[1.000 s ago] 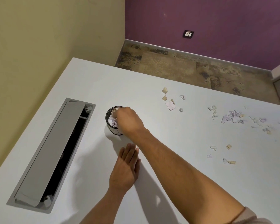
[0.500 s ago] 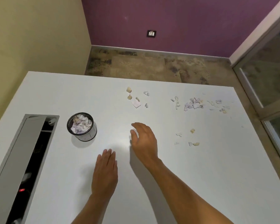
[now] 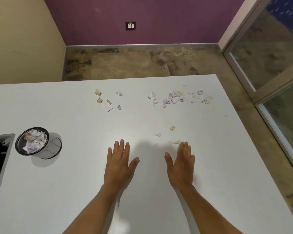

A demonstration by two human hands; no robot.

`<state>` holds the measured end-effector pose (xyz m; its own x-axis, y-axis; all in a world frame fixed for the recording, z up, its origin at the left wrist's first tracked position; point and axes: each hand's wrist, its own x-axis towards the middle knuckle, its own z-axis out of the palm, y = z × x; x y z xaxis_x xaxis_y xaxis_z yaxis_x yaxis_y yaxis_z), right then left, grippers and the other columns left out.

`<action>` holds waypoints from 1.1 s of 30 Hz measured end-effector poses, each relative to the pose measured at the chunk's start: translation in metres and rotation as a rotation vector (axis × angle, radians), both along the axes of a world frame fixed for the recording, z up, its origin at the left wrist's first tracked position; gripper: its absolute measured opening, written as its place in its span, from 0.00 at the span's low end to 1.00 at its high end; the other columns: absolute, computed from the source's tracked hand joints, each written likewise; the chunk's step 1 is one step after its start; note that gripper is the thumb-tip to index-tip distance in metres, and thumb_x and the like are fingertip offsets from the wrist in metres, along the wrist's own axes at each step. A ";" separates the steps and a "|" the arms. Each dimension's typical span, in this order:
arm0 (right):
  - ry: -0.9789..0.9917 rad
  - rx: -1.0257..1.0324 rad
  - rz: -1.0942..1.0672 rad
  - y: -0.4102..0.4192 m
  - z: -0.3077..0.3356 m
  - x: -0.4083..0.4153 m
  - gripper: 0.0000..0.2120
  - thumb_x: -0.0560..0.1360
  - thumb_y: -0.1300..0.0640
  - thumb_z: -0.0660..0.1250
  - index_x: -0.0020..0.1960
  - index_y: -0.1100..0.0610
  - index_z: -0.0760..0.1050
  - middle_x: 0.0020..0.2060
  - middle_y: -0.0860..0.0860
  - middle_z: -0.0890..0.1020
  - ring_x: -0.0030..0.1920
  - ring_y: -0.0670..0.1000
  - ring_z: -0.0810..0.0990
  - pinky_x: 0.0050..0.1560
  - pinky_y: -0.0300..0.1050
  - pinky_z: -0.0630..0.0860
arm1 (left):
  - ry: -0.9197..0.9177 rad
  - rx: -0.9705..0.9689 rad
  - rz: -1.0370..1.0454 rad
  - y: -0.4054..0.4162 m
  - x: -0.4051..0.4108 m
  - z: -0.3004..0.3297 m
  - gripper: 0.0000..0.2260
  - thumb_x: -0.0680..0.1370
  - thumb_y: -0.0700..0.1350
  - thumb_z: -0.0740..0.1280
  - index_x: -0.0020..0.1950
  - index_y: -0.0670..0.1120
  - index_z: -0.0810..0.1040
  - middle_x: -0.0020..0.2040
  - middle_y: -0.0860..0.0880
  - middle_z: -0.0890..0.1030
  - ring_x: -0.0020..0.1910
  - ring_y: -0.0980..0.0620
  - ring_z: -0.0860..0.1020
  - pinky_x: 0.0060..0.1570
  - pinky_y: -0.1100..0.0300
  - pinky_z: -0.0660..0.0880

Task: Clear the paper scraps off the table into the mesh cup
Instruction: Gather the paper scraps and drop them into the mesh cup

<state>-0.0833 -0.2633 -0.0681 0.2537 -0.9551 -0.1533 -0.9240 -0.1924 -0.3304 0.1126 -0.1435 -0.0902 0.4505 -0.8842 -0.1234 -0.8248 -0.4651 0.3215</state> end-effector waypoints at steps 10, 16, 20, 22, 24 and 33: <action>0.115 -0.018 0.177 -0.060 -0.028 0.034 0.41 0.75 0.29 0.33 0.78 0.56 0.37 0.79 0.51 0.43 0.77 0.50 0.37 0.72 0.66 0.33 | -0.103 0.030 0.003 -0.005 -0.003 -0.012 0.32 0.81 0.65 0.46 0.80 0.47 0.53 0.80 0.47 0.51 0.79 0.49 0.43 0.77 0.46 0.42; 0.105 -0.091 0.645 -0.072 -0.030 0.043 0.37 0.79 0.32 0.39 0.79 0.53 0.40 0.79 0.48 0.44 0.77 0.46 0.37 0.75 0.62 0.37 | -0.097 0.055 0.012 -0.007 -0.002 -0.009 0.33 0.81 0.66 0.45 0.80 0.47 0.52 0.80 0.48 0.49 0.79 0.50 0.41 0.77 0.47 0.40; -0.203 -0.024 0.660 -0.069 -0.029 0.033 0.32 0.81 0.37 0.44 0.79 0.53 0.46 0.78 0.46 0.50 0.77 0.43 0.43 0.77 0.53 0.44 | -0.080 0.046 0.014 -0.006 -0.002 -0.008 0.33 0.81 0.66 0.45 0.80 0.47 0.52 0.80 0.48 0.49 0.79 0.50 0.41 0.77 0.47 0.41; -0.230 -0.046 0.455 -0.070 -0.028 0.029 0.33 0.80 0.36 0.43 0.79 0.54 0.49 0.78 0.48 0.53 0.78 0.44 0.45 0.77 0.49 0.44 | -0.082 0.043 0.014 -0.007 -0.002 -0.007 0.33 0.81 0.65 0.46 0.80 0.47 0.53 0.80 0.47 0.50 0.79 0.50 0.42 0.77 0.46 0.42; -0.105 -0.054 0.395 -0.068 -0.029 0.032 0.35 0.79 0.34 0.39 0.79 0.55 0.45 0.79 0.50 0.51 0.78 0.46 0.44 0.77 0.52 0.42 | -0.090 0.050 0.006 -0.006 -0.003 -0.007 0.33 0.81 0.65 0.46 0.80 0.47 0.53 0.80 0.47 0.50 0.79 0.50 0.43 0.77 0.46 0.42; -0.255 -0.005 0.649 -0.044 -0.030 0.062 0.32 0.81 0.37 0.45 0.79 0.50 0.42 0.78 0.44 0.46 0.78 0.45 0.43 0.77 0.51 0.44 | -0.114 0.053 -0.009 -0.006 -0.001 -0.011 0.32 0.82 0.64 0.46 0.80 0.47 0.51 0.81 0.47 0.50 0.80 0.49 0.44 0.76 0.44 0.44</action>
<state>-0.0212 -0.3077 -0.0978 0.8010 -0.5985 -0.0091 -0.5154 -0.6818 -0.5192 0.1118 -0.1496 -0.1010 0.4562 -0.8820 -0.1181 -0.8590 -0.4711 0.2004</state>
